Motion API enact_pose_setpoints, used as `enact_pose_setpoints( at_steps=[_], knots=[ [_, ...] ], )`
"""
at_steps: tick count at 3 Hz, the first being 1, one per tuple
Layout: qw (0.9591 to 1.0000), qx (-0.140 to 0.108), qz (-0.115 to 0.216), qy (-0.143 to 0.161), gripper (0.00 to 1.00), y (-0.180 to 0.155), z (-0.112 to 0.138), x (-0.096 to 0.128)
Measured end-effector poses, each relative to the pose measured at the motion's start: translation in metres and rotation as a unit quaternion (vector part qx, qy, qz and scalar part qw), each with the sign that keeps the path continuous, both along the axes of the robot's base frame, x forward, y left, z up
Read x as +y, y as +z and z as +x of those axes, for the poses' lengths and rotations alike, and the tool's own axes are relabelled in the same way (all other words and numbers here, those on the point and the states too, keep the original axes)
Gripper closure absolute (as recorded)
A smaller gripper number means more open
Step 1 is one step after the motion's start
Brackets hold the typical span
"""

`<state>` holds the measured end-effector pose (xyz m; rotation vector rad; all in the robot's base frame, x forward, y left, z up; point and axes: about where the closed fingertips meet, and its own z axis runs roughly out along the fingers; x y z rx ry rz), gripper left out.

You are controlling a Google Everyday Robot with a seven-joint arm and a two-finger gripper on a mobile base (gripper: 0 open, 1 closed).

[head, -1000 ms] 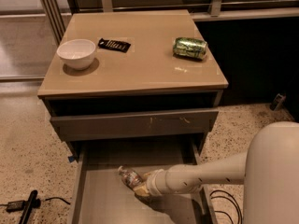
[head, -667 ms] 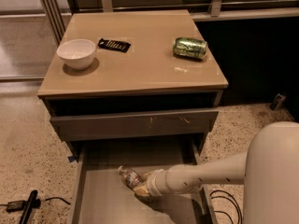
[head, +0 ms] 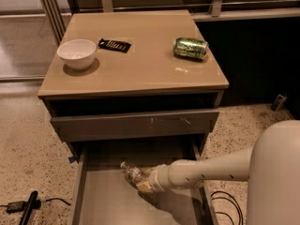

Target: Pick water bottle from middle drawer and place on counter

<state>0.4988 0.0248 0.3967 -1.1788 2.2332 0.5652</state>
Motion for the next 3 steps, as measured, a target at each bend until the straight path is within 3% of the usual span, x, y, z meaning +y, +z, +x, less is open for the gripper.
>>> enact_pose_setpoints(
  at_steps=[1, 2, 3],
  knots=[
    [0.9996, -0.021, 0.014, 0.014, 1.0, 0.026, 0.014, -0.003],
    [0.997, -0.043, 0.061, 0.02, 1.0, 0.08, 0.03, -0.032],
    [0.9949, -0.05, 0.079, 0.038, 1.0, 0.125, 0.027, -0.061]
  ],
)
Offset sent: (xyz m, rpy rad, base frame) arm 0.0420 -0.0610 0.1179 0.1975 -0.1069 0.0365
